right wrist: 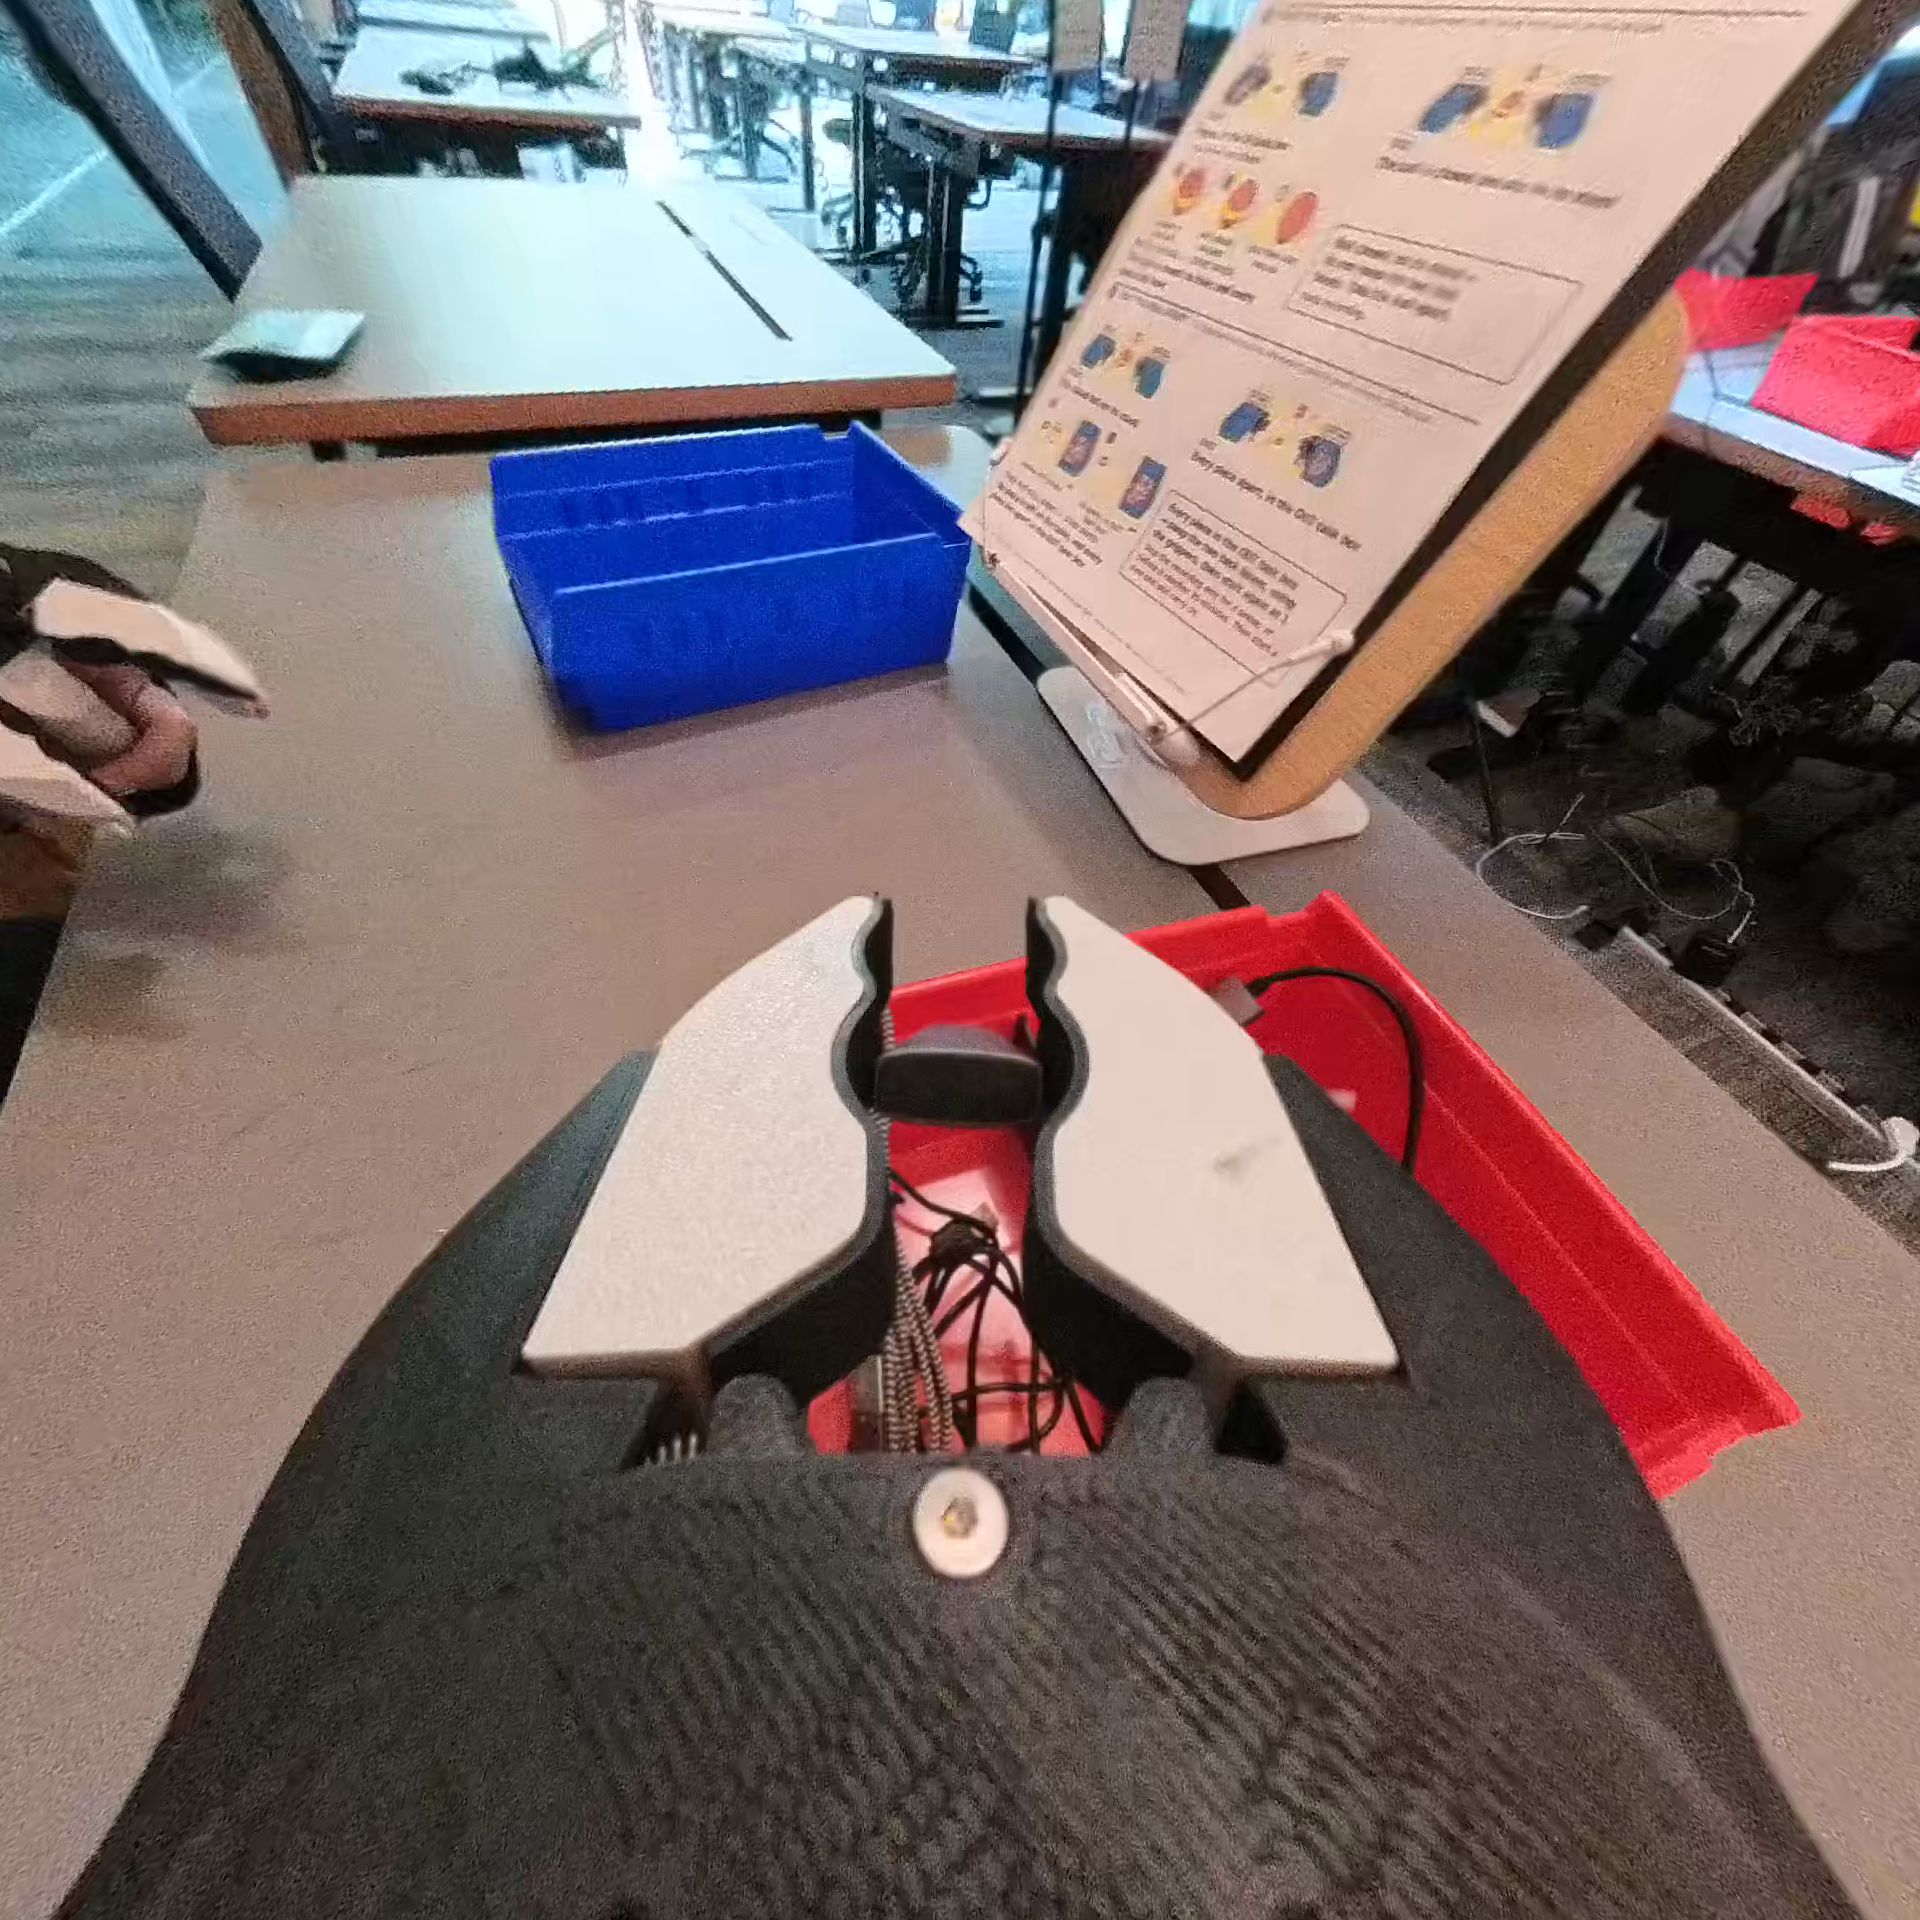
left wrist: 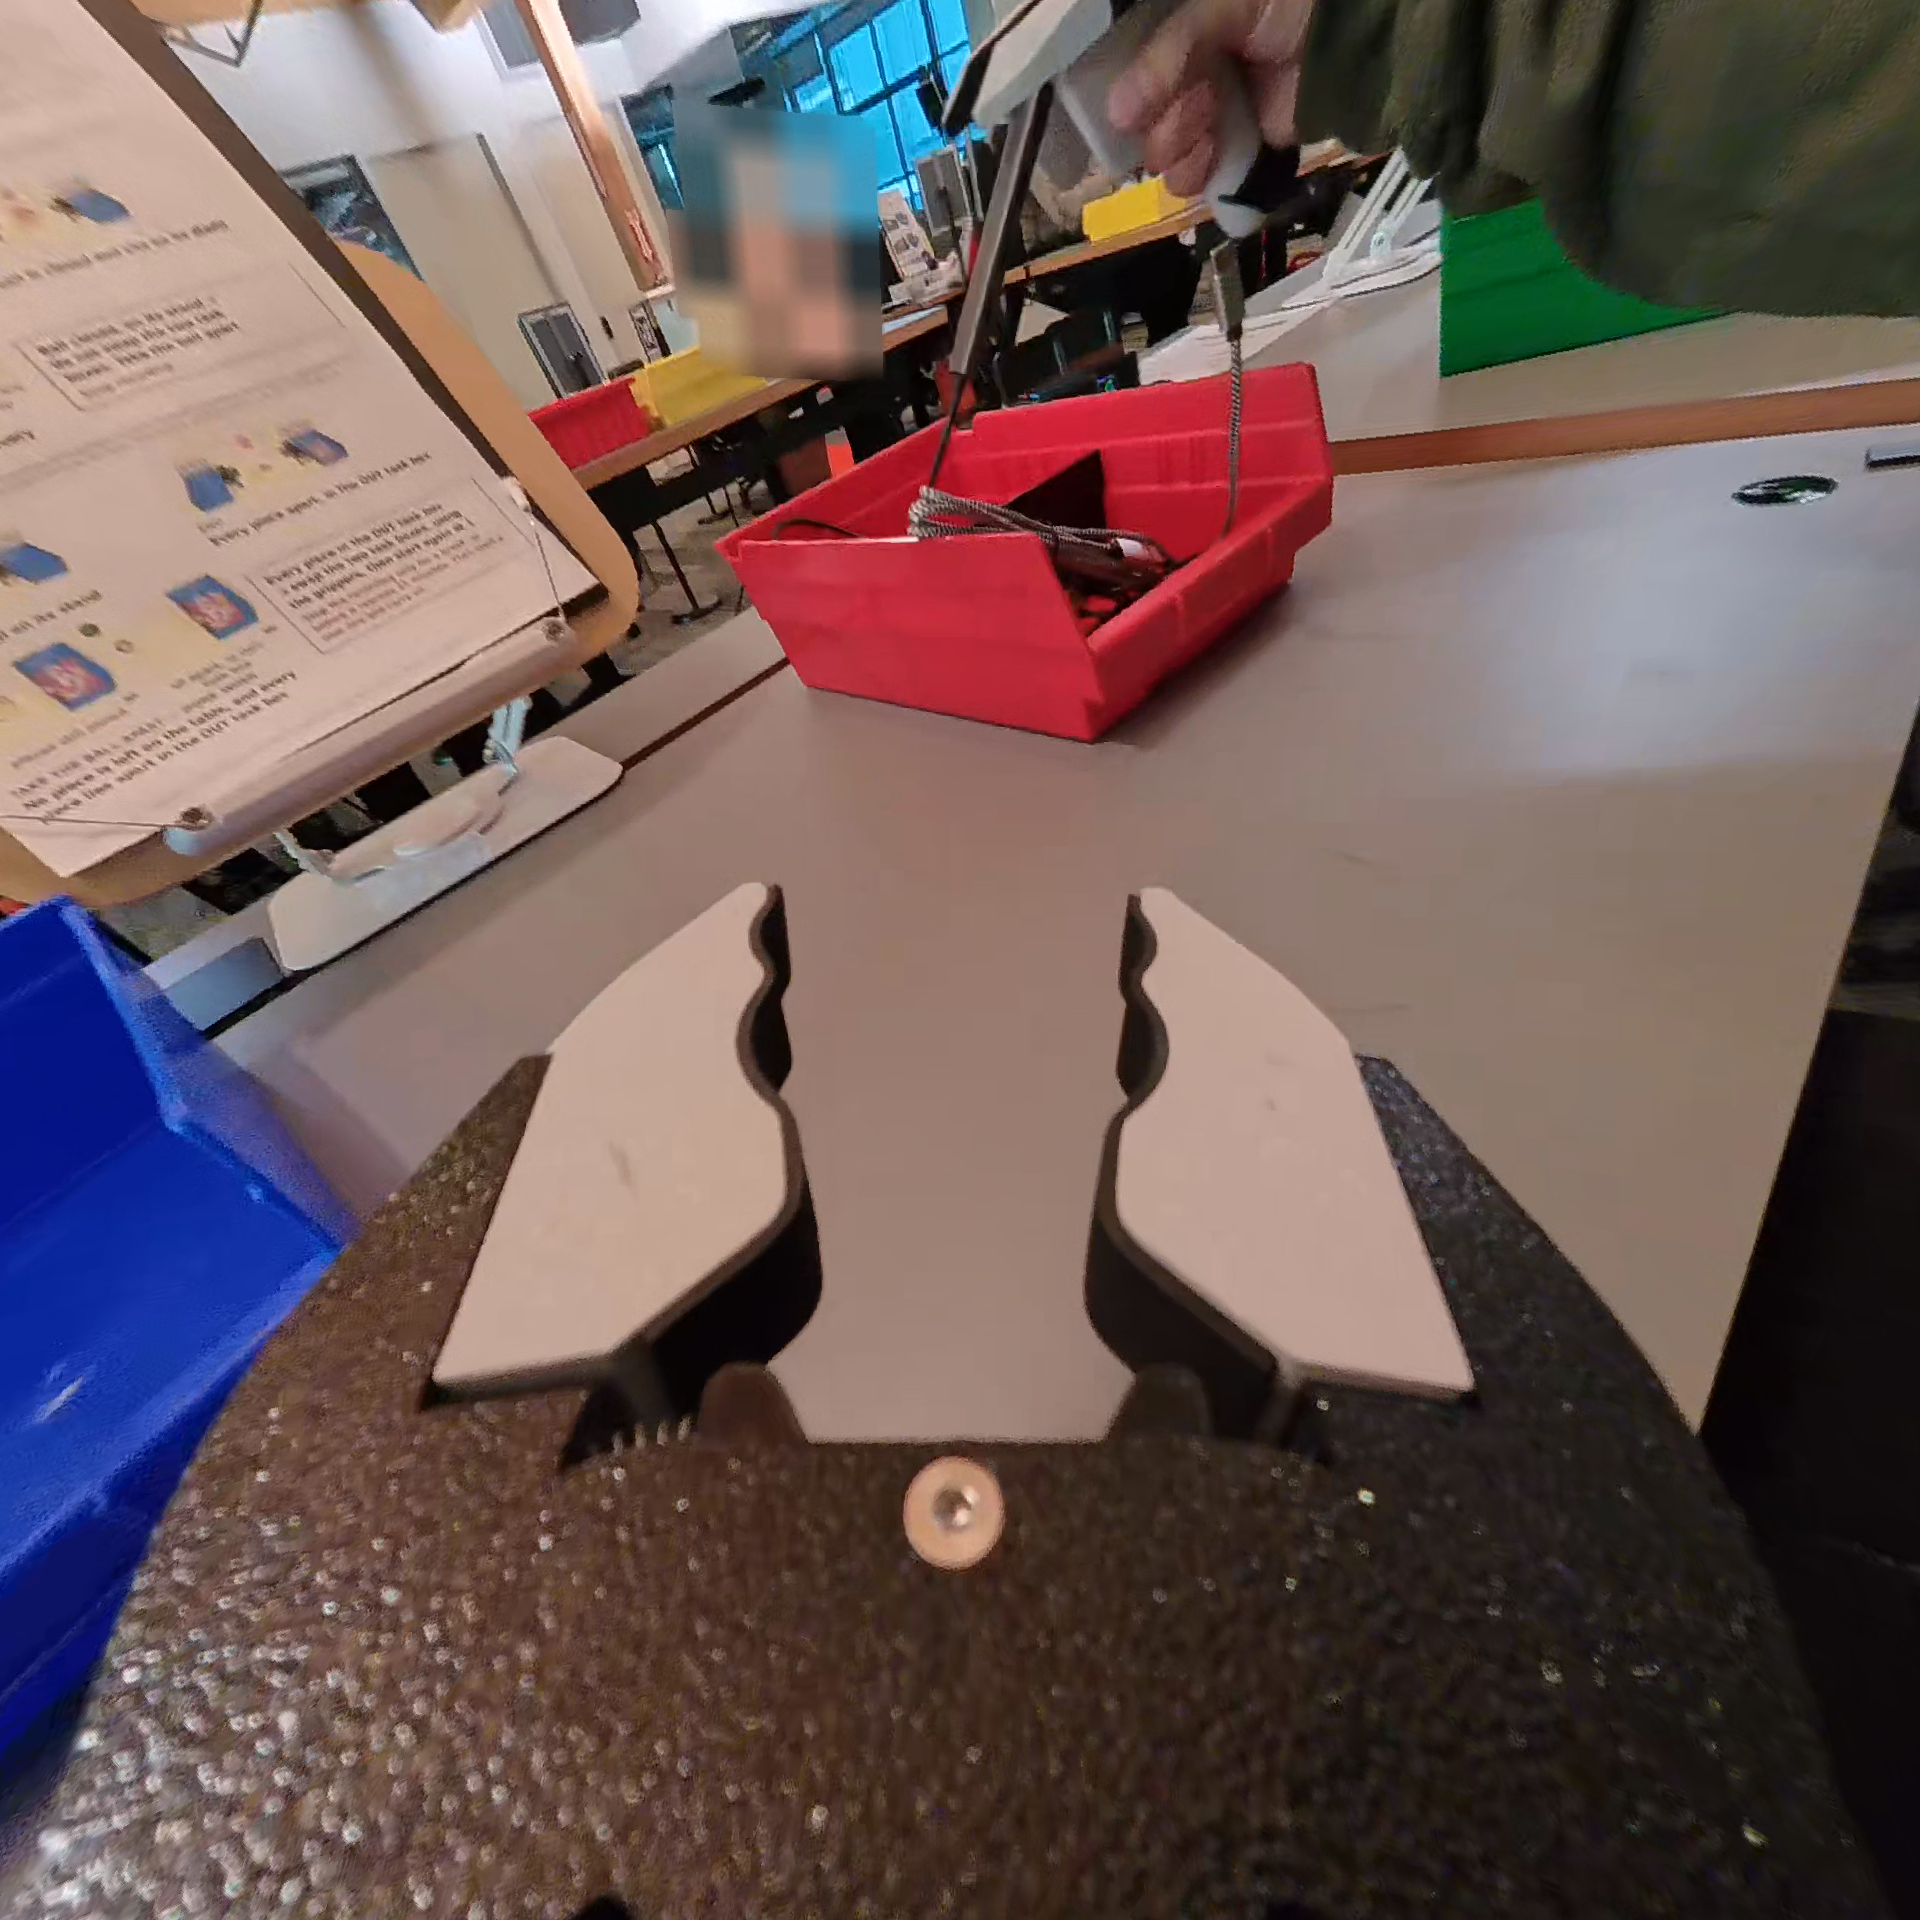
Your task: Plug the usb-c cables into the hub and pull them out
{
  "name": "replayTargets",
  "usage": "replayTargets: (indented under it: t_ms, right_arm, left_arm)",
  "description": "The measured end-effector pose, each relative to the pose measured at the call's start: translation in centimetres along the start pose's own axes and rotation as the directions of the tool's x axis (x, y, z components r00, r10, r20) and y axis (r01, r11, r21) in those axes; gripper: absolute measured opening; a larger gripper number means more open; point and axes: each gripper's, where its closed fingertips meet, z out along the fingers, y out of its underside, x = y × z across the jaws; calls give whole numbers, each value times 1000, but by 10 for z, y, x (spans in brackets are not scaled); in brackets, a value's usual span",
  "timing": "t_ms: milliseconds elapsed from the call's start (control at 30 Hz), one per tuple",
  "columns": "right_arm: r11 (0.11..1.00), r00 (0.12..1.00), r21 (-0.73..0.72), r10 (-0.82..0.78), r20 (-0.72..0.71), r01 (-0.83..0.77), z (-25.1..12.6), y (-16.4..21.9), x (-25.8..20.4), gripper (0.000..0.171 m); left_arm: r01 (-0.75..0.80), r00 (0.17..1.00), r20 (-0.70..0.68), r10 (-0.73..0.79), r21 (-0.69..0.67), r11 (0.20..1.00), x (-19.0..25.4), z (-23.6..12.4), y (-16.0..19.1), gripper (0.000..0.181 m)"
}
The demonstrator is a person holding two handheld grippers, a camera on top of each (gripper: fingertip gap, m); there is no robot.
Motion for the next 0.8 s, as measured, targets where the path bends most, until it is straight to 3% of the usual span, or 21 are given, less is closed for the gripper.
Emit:
replayTargets:
  t_ms: [167,333,500,633,733,800]
  right_arm:
    - [998,998,-40,54,-20,-55,13,28,31,25]
    - [970,991,-207,120,-54,-128,35,62,56,25]
    - [822,948,-510,104,-301,-252,34,113,102,51]
    - [636,888,-718,-112,-447,-281,-2,145,132,75]
    - [693,843,-681,-202,-499,-236,-14,131,144,80]
    - [744,825,-622,-180,-536,-242,-20,121,141,85]
  left_arm:
    - [34,999,-31,-35,-29,999,1,11,16,58]
    - [41,998,-41,-44,-73,996,0,20,28,57]
    - [58,996,-54,-64,-102,993,1,28,37,56]
    - [45,997,-60,-53,-124,991,3,31,39,56]
    - [45,997,-59,-53,-131,990,4,34,39,56]
    - [47,996,-64,-56,-135,990,5,37,39,56]
